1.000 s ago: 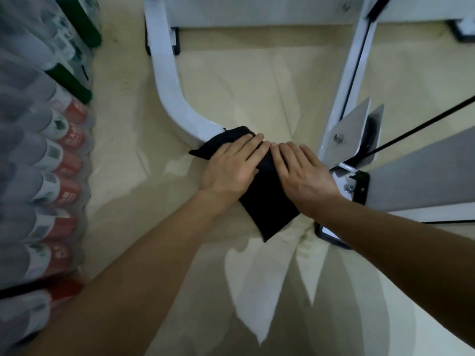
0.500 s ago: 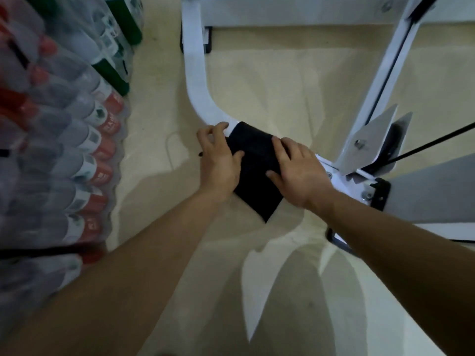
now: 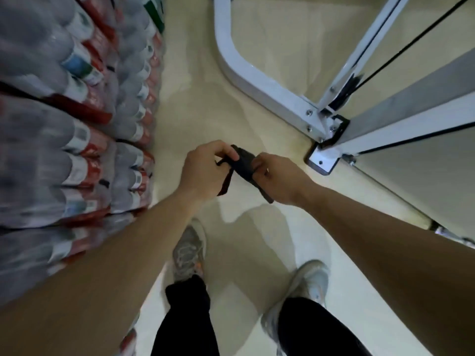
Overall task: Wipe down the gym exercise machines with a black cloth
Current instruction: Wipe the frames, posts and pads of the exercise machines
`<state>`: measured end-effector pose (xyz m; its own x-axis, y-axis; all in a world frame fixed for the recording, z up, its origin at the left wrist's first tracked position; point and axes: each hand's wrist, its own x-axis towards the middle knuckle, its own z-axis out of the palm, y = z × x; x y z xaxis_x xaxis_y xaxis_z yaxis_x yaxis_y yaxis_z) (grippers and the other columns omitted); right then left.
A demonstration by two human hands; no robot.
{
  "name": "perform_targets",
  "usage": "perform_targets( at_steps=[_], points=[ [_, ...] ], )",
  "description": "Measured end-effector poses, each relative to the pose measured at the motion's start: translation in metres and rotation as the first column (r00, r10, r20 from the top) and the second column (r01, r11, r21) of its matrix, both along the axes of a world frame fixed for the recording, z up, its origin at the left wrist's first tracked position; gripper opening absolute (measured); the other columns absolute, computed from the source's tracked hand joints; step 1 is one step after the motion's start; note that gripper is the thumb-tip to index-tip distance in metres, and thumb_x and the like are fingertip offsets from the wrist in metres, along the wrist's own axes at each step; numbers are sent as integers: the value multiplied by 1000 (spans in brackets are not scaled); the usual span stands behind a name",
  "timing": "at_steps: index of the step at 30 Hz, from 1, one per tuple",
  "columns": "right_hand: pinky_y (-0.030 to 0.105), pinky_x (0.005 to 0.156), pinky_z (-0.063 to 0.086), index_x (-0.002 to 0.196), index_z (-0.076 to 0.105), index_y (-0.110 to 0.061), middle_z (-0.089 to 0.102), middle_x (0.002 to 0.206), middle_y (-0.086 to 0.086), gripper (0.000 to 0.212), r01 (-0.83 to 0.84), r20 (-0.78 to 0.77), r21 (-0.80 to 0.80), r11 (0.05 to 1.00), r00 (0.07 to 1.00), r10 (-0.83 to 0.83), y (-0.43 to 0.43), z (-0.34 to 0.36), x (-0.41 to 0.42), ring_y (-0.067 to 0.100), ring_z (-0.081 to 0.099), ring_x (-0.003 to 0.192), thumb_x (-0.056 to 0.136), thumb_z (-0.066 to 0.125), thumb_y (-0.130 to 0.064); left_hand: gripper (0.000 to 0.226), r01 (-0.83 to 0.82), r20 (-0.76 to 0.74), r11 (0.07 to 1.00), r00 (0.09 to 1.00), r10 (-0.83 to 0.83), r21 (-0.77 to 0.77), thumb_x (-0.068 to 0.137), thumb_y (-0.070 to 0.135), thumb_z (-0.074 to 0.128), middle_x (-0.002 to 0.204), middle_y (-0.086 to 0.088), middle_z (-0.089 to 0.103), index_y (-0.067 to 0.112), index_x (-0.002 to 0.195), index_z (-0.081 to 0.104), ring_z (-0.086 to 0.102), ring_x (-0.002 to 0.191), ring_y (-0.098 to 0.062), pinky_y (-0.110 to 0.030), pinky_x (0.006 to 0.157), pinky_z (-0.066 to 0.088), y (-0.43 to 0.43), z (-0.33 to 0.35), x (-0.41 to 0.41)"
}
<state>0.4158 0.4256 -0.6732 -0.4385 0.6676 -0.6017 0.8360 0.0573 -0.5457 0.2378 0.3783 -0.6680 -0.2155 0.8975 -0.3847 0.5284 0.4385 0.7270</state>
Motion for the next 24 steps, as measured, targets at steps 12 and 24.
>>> perform_targets(
  at_steps=[12,24],
  points=[
    [34,100,42,108,70,-20,54,123,4,21,-198,-128,-142,970,975,180,-86,271,9,22,53,113,90,70,-30,40,284,125,954,954,-271,-100,85,-5,61,93,13,69,34,97,63,63,74,2,-17,70,51,-115,267,1],
    [28,60,35,71,45,-28,51,71,-9,33,-111,39,91,990,993,107,-146,558,90,13,50,68,95,56,-49,21,554,-181,830,811,-557,-68,101,27,54,72,14,56,31,80,55,54,72,-8,-21,61,38,-160,532,27]
  ],
)
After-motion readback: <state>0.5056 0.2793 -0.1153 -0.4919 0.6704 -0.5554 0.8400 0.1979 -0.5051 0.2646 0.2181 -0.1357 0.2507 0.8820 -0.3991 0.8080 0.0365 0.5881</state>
